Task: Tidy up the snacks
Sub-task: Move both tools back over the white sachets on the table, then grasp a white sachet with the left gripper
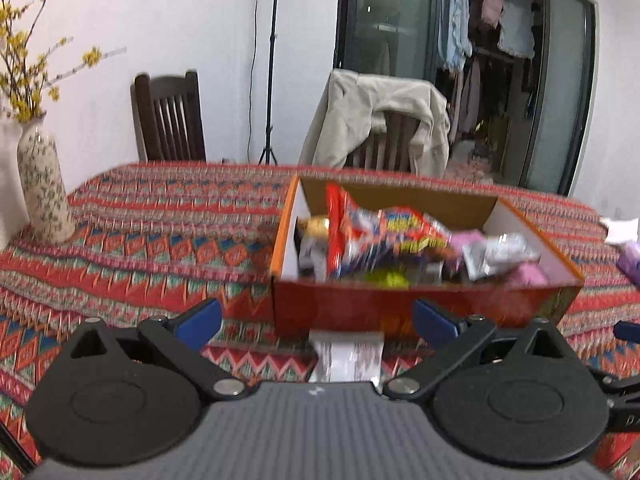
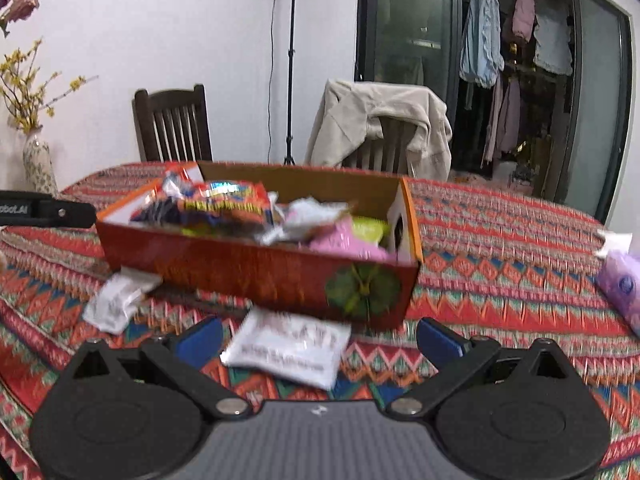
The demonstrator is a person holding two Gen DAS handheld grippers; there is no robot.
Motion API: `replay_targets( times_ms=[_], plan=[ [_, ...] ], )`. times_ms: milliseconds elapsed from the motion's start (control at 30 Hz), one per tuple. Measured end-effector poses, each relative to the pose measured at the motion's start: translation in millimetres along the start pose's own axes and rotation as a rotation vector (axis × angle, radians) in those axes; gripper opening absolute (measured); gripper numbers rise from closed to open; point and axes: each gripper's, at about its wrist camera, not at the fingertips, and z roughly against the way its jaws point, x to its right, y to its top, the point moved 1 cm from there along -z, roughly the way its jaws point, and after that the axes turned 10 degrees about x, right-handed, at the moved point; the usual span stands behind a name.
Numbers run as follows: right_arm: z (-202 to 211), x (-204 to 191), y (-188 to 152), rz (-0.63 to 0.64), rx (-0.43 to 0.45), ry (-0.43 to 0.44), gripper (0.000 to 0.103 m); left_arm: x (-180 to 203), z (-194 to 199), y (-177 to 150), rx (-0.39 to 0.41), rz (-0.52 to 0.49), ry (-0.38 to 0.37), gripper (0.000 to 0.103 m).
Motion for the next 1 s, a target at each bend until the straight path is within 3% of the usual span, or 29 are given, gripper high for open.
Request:
replay_targets(
  times_ms=[267,633,1000],
  plan=[
    [-11.8,12.3,-24.7,-0.062,-0.044,-0.011,0.103,2.1,-8.0,-25.7,-0.094,-0.014,0.013,0.103],
    [-12.8,19.5,-28.3,-0.094,-0.046,-0.023,0.103,9.4,-34.2,-41.1,-0.204,-0.017,0.013,0.103],
    [-14.4,20.0,-28.8,-0.094,-0.051,-0.033,0.103,22.5,-59.1,-42.1,-0.220,-0.038,0.046,0.103]
  ],
)
